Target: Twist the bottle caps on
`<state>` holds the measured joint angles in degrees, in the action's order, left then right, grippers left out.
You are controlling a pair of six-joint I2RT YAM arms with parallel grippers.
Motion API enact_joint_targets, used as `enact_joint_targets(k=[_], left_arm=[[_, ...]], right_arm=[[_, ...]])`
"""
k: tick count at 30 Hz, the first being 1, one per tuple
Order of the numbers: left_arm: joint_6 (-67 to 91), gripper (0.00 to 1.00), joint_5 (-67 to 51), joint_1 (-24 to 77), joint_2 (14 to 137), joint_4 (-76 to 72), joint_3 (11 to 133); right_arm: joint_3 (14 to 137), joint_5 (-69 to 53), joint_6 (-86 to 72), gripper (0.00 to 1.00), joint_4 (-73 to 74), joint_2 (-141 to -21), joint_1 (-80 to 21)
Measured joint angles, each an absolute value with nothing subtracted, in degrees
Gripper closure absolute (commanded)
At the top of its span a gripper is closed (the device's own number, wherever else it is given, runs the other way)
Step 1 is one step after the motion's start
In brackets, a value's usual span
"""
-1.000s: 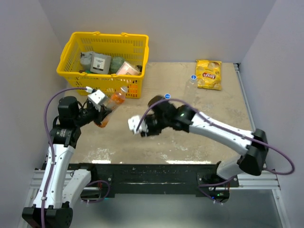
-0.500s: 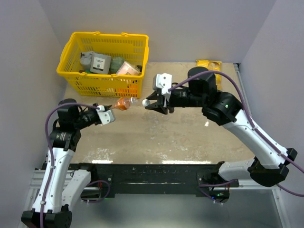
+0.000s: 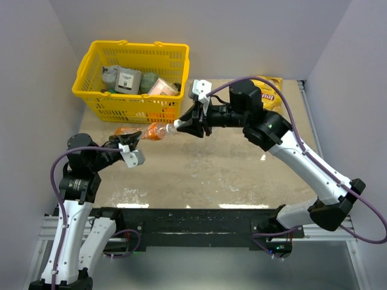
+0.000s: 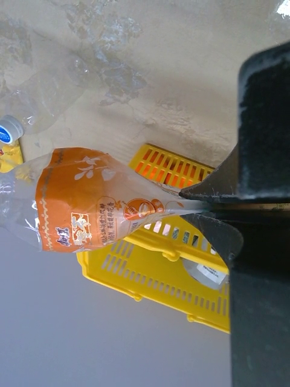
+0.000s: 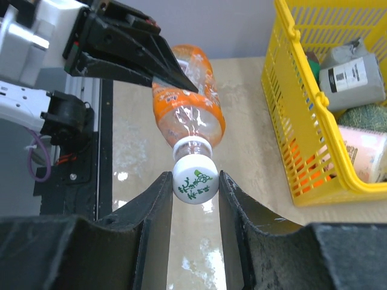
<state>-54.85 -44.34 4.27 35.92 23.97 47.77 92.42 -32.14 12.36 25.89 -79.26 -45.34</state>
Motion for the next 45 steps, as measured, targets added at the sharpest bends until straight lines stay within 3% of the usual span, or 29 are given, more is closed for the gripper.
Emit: enact_joint_targets(k=[14,45], left_arm=[[-43.70,1.00,-43.72,4.25,37.50,19.70,50.35],[-43.27,1.00,-42.50,4.16,36.25,19.38,50.33]], right_arm=[[88.68,-33.15,2.96,0.78,14.81,-79.44,-45.32],[91.96,-34.33,1.10,0.77,11.42,-83.35,-44.82]])
